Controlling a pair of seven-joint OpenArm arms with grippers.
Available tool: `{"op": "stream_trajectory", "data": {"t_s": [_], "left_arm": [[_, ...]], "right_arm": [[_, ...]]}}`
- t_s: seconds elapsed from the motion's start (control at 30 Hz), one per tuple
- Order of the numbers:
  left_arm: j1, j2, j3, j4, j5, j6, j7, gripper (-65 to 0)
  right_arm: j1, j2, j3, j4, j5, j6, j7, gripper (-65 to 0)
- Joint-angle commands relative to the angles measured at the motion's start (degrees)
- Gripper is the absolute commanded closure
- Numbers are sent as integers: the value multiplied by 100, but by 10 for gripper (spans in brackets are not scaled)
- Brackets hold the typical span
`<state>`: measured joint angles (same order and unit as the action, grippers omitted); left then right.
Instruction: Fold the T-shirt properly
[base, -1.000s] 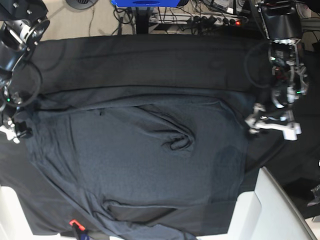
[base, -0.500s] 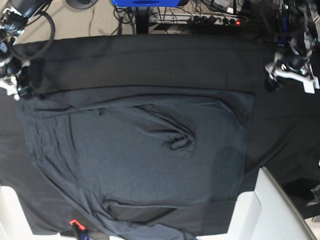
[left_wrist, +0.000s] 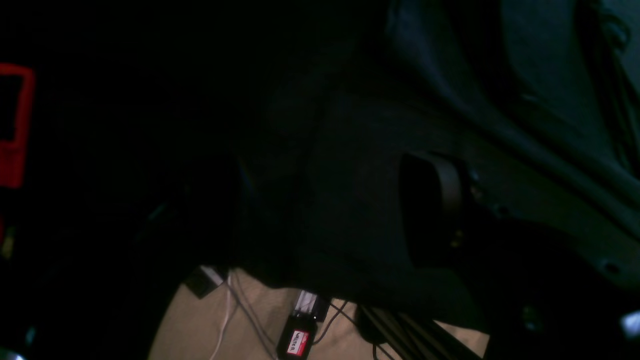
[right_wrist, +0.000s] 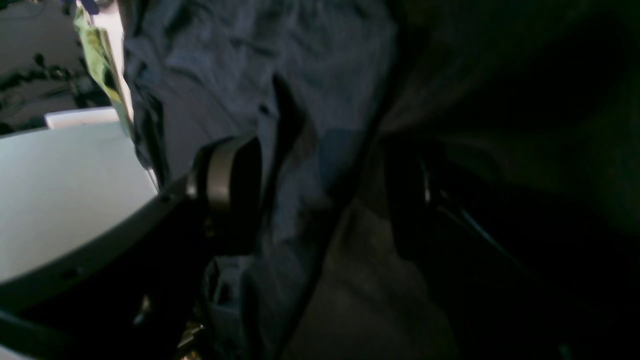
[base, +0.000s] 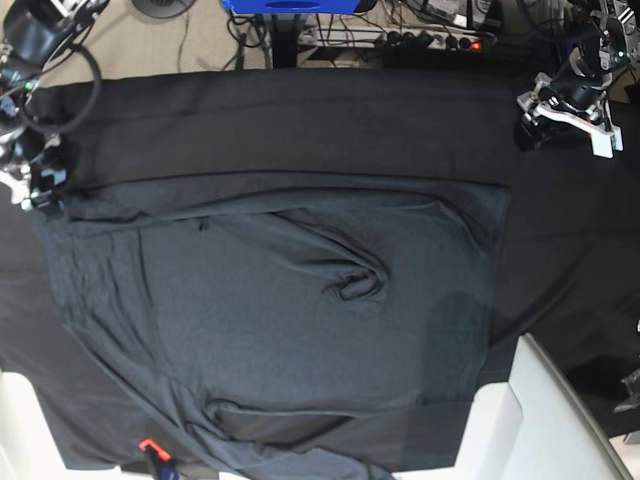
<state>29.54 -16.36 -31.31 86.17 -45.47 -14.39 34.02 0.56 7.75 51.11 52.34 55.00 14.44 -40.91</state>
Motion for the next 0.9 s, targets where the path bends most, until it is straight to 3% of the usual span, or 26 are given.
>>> {"op": "stream_trajectory", "data": {"t_s": [0.0,0.43,0.5,0.63,0.87], "left_arm": [[13,-74,-38,47,-81,-33,-83,-477],[-22,58,-47,38,-81,-33,-92,-479],[-31,84,-47,38,-81,-33,-92,-489],[-40,137,-135,38,-81,-33,-92,-490],[-57,243,-522,-156,-81,-33,-92,-492]], "right_arm": [[45,100,-17,-95,-256,-156,51,-377],[371,267,-17,-341,-265,-165,60,-372],[415,267,-17,-350,-265,-165,60,-330],[555,302,-17,-772,-265,-165,60,-179],[573,267,27,-974,-221,-147,200,-39]]}}
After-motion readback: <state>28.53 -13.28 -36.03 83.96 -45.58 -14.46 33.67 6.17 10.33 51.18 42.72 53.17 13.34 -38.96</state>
